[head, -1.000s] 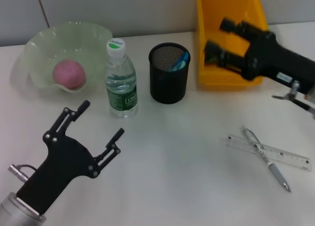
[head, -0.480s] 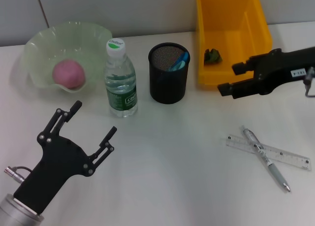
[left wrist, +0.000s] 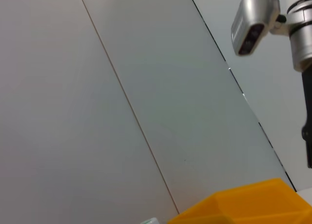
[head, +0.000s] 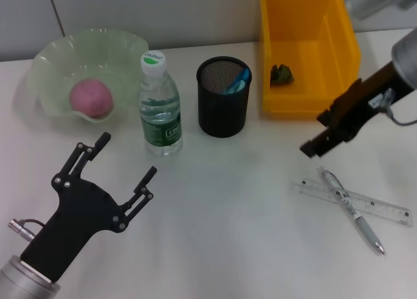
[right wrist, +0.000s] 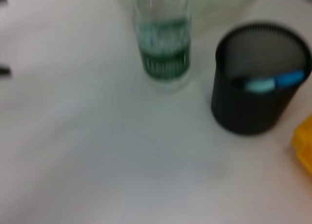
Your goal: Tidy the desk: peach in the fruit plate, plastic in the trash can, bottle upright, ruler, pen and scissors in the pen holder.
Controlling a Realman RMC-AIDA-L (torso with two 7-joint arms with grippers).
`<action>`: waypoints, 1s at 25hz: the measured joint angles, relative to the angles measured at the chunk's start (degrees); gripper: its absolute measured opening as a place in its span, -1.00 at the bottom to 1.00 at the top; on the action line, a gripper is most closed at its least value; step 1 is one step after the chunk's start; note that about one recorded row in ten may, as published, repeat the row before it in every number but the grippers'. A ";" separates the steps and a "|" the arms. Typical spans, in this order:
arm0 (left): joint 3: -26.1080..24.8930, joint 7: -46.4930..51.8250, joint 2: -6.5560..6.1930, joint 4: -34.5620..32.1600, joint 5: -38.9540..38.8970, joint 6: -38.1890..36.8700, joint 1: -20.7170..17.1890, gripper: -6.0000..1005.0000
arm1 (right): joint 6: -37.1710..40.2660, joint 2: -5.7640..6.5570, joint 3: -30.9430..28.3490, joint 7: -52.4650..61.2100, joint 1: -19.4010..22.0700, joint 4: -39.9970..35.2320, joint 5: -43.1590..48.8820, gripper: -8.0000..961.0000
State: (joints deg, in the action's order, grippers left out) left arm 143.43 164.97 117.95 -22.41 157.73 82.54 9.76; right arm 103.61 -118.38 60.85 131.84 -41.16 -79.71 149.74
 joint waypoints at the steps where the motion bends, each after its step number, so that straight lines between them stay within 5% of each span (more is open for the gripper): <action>1: -0.01 0.00 0.01 0.00 0.01 -0.07 0.00 0.56 | -0.16 -0.15 0.82 -0.69 -0.14 0.50 0.82 0.58; 25: -0.35 0.00 0.36 0.09 0.04 -0.37 0.29 0.56 | -10.06 -0.63 13.01 -9.49 3.29 9.57 3.58 0.50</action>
State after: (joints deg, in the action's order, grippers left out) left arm 143.08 164.97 118.31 -22.32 157.76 82.17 10.05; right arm 93.55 -119.01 73.86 122.35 -37.88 -70.14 153.32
